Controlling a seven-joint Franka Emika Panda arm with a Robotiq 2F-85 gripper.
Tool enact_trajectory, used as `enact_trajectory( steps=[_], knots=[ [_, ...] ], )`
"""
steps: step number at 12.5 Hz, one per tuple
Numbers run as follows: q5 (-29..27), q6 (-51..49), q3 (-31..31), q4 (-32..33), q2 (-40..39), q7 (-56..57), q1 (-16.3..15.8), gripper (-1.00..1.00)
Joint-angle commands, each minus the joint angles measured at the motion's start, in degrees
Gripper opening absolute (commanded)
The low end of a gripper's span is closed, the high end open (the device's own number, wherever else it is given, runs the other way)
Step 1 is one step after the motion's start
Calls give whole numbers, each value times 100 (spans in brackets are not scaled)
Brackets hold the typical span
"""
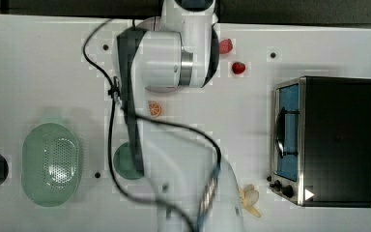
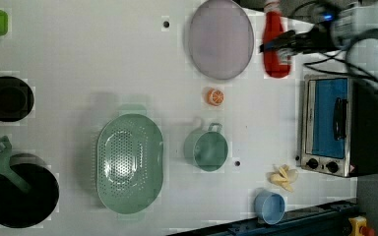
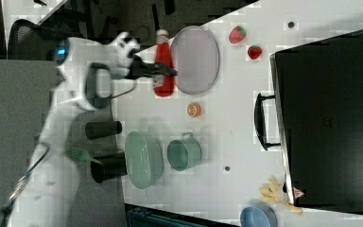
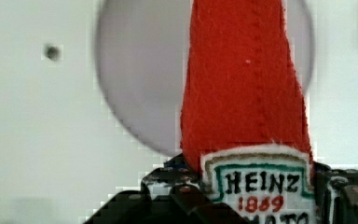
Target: Pick ketchup from plate and place it on table.
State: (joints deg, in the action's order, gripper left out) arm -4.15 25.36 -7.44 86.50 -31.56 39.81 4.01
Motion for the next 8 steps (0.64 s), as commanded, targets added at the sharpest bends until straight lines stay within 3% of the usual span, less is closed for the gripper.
enact_trajectory(
  steps=[1, 4, 8],
  knots=[
    [7, -623, 79, -120, 825, -358, 260, 19],
    [8, -1206, 314, 370, 1480, -441, 319, 19],
    [19, -1177, 591, 1448, 2200, -441, 338, 19]
  ],
)
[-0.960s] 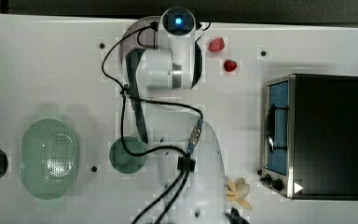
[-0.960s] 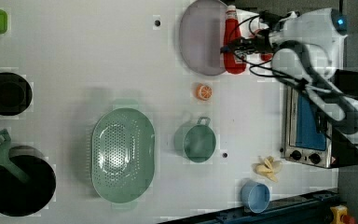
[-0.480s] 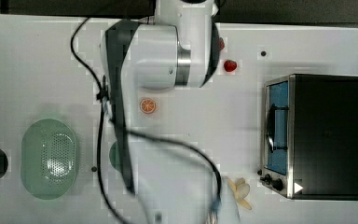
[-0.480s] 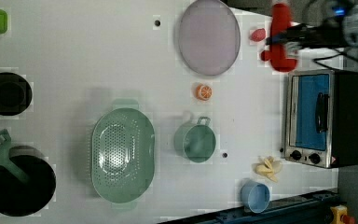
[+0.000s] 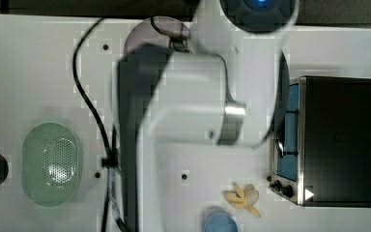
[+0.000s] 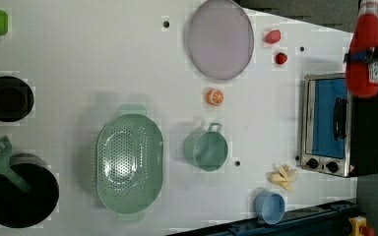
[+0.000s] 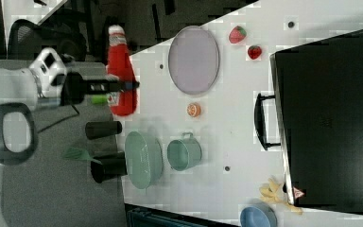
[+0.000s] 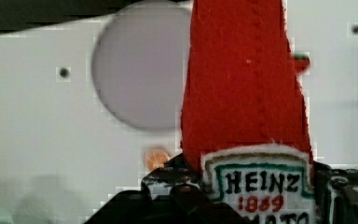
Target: Pick ketchup from plate and place it on table.
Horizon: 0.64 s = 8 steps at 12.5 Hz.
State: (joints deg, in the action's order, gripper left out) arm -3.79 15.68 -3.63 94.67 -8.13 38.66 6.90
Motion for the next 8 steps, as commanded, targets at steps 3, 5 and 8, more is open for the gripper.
enact_trajectory(
  steps=[3, 5, 8],
  knots=[
    [-16, -22, 337, 1455, 220, -325, 52, 19],
    [-17, 418, 349, 2004, 316, -326, 52, 19],
    [-21, 1304, 338, 2721, 213, -327, 50, 19]
  ],
)
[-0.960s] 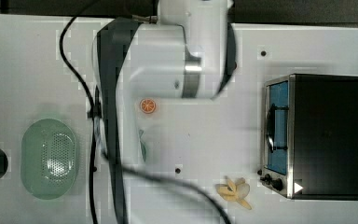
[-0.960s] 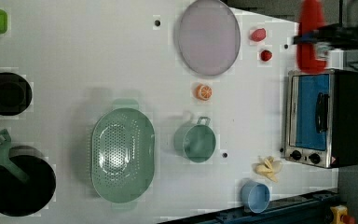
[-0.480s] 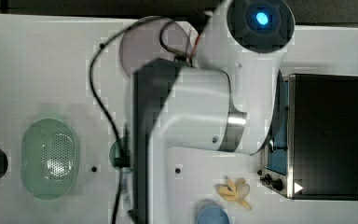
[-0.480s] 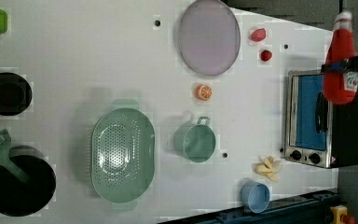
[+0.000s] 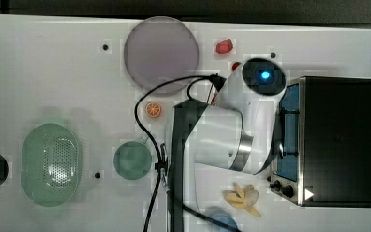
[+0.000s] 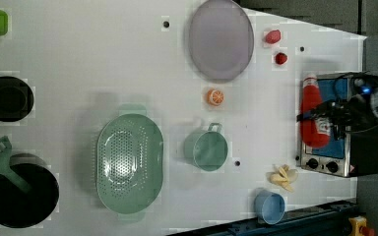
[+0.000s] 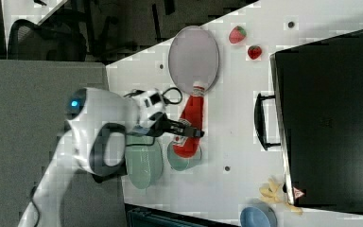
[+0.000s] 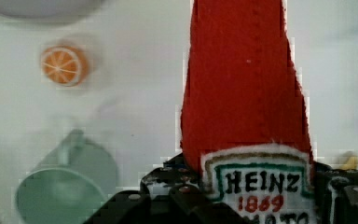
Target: Pick ketchup from plate and place it on table.
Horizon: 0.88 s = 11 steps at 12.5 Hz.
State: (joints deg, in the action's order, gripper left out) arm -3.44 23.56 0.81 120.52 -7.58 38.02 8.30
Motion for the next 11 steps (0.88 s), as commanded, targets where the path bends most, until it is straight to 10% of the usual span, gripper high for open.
enact_trajectory(
  steps=[1, 11],
  knots=[
    [-60, 793, -106, 340, 77, -263, -91, 19],
    [-61, 2194, -128, 750, -944, -262, -101, 25]
  ],
)
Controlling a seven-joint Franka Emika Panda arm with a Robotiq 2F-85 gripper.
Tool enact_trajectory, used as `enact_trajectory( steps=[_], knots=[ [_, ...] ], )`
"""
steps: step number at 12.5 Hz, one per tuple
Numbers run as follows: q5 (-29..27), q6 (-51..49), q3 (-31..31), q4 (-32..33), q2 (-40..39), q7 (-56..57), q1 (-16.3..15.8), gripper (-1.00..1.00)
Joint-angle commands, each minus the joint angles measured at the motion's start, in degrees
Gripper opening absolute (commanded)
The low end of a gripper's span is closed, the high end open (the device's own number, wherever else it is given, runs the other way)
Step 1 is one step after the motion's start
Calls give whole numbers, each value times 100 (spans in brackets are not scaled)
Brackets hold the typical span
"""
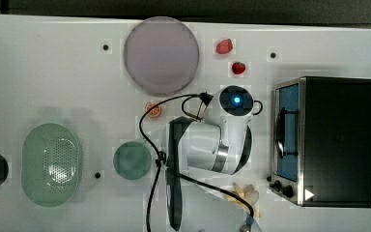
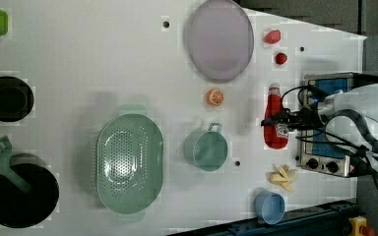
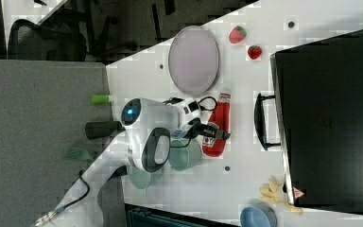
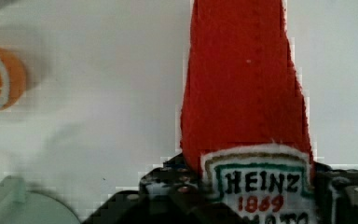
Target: Pick ketchup from plate and place it on table.
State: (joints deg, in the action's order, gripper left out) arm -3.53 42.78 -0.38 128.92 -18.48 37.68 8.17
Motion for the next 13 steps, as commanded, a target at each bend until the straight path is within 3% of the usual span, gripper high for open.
enact_trajectory(
  steps=[1, 3, 4, 8, 13],
  knots=[
    [-52, 305, -10, -88, 165, -229, -89, 44],
    [-52, 316, -63, -185, 293, -229, -94, 89],
    [-49, 197, -72, -227, 390, -229, -99, 100],
    [-54, -459, -112, -762, 1048, -637, -138, 100],
    [40, -2343, -170, -2040, 1835, -2794, -170, 100]
  ],
)
